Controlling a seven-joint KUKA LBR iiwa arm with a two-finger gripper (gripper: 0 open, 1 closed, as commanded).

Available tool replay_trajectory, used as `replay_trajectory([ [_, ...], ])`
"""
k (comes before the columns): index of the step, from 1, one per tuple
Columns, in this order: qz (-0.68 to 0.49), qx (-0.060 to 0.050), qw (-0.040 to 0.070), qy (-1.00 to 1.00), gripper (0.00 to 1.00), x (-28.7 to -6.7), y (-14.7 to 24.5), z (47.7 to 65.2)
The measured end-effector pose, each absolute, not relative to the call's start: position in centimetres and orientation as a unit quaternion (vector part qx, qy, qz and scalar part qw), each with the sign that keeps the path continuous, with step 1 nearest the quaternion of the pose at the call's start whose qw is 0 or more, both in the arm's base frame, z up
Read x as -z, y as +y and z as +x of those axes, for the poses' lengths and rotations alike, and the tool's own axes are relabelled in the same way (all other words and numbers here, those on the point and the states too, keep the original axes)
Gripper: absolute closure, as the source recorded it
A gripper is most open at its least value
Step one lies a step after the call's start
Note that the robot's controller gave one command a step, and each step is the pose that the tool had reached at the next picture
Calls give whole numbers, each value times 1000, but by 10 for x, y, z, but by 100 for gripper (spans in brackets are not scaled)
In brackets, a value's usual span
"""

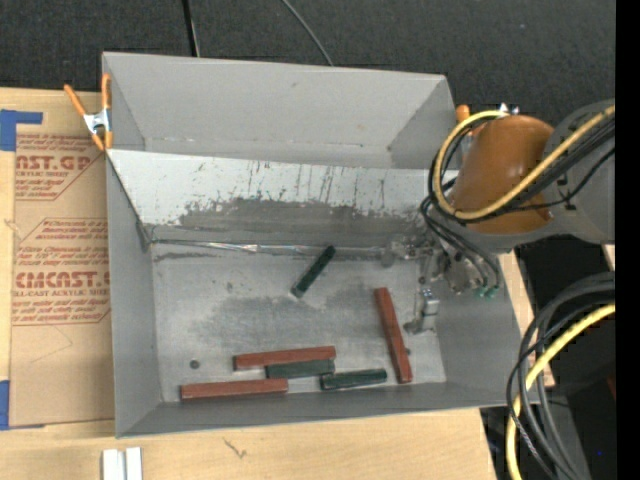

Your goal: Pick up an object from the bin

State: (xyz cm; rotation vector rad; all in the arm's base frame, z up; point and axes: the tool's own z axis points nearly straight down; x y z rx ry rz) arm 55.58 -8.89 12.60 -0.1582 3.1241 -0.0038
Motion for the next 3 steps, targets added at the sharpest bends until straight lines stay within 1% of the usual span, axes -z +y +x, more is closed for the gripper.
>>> replay_trajectory([
  [1, -272, -1, 1, 962, 100, -69, -88, 549],
  [2, -272, 0, 1, 962, 100, -69, -88, 549],
  [3, -586, 1, 2, 810, 100, -233, -112, 539],
])
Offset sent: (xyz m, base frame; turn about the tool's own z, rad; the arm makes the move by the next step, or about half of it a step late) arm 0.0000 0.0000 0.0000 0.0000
